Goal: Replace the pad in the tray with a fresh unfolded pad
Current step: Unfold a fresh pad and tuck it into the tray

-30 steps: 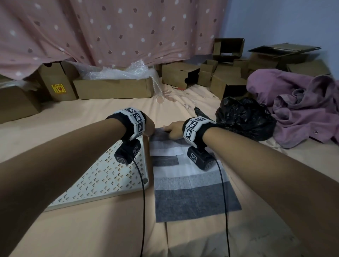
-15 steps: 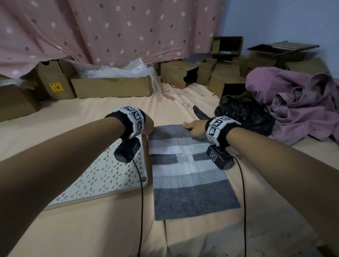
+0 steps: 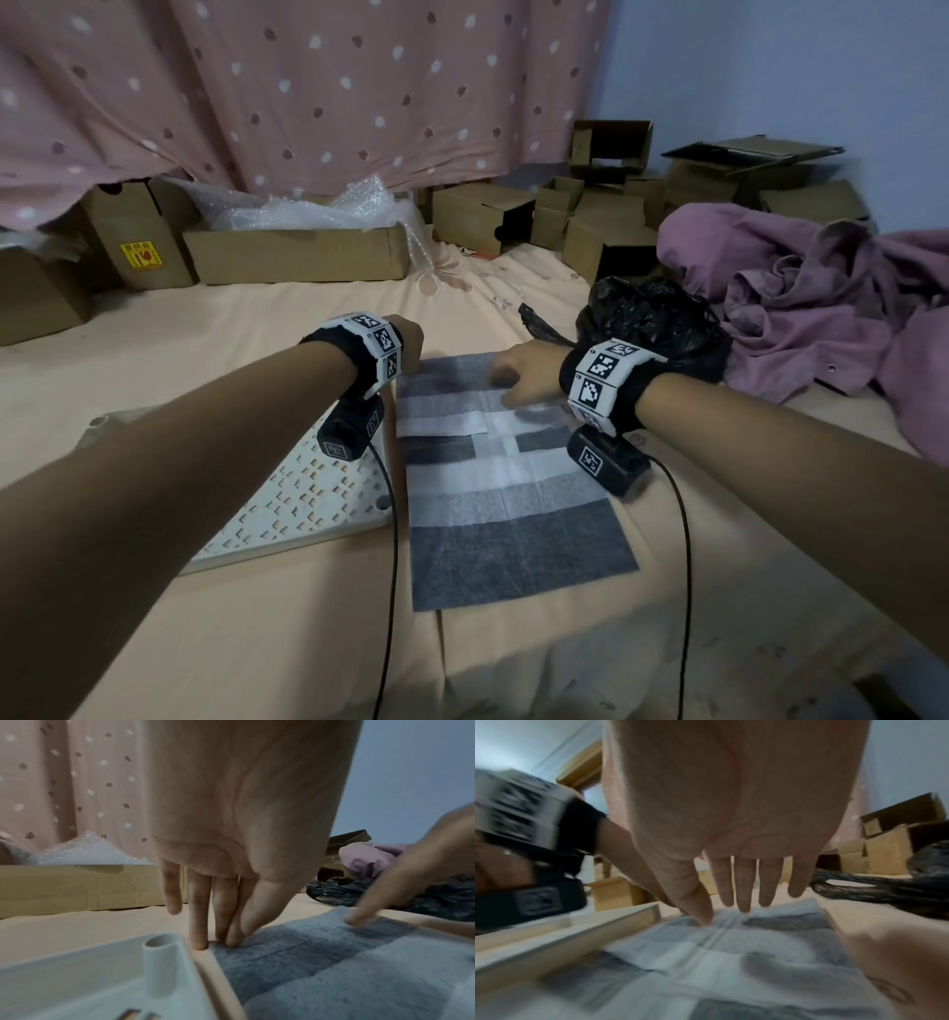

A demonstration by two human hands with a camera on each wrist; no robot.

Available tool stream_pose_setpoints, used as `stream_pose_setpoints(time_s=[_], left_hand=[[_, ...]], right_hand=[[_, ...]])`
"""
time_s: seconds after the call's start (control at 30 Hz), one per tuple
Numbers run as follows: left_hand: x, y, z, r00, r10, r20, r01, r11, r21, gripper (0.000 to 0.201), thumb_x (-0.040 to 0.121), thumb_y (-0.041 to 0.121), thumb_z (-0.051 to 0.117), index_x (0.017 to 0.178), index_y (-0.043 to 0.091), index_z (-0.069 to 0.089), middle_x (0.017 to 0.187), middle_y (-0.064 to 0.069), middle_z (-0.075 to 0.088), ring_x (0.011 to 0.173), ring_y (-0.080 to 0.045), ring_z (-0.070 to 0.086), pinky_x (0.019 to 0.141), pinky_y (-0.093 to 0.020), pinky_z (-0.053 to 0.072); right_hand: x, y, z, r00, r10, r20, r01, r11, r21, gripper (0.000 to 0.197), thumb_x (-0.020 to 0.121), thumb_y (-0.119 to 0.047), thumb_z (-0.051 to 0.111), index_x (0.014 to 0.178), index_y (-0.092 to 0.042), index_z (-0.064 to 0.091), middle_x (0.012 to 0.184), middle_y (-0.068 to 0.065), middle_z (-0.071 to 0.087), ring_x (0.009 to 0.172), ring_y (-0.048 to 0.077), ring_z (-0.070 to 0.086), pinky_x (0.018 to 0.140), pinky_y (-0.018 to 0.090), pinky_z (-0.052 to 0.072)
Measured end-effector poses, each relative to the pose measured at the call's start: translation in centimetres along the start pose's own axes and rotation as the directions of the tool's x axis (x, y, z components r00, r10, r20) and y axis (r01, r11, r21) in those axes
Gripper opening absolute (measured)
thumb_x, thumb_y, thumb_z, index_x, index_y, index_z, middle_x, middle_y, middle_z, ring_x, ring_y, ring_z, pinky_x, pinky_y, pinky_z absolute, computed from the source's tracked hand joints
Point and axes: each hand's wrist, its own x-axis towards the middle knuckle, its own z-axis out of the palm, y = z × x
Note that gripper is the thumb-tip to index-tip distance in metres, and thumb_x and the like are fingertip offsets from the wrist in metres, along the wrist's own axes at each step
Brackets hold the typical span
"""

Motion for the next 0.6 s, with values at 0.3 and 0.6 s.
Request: stream_pose_setpoints(time_s=[0.3,0.6], left_hand=[[-3.3,1.9,0.0,0.997,0.053,-0.059,-0.053,0.999,-0.009,0.034,0.094,0.014,0.048,0.121,-0.004,0.058,0.124,-0.019,0.062,0.099,-0.030,0.059,0.088,-0.039,0.048],[-4.5,0.6,-1.0,0.966,0.118,-0.231,-0.171,0.959,-0.224,0.032,0.085,-0.005,0.046,0.113,0.002,0.058,0.122,-0.020,0.057,0.109,-0.037,0.057,0.086,-0.039,0.049]], right_hand=[[-10.7,-5.8,3.9,0.949,-0.244,0.200,0.245,0.969,0.016,0.044,0.069,-0.041,0.081,0.095,-0.012,0.061,0.092,0.002,0.064,0.073,0.013,0.053,0.067,0.032,0.049],[-12.4,-7.0,4.9,0.954,-0.227,0.196,0.259,0.953,-0.157,0.045,0.066,-0.031,0.076,0.098,-0.018,0.048,0.092,-0.001,0.054,0.066,0.012,0.046,0.051,0.027,0.033]])
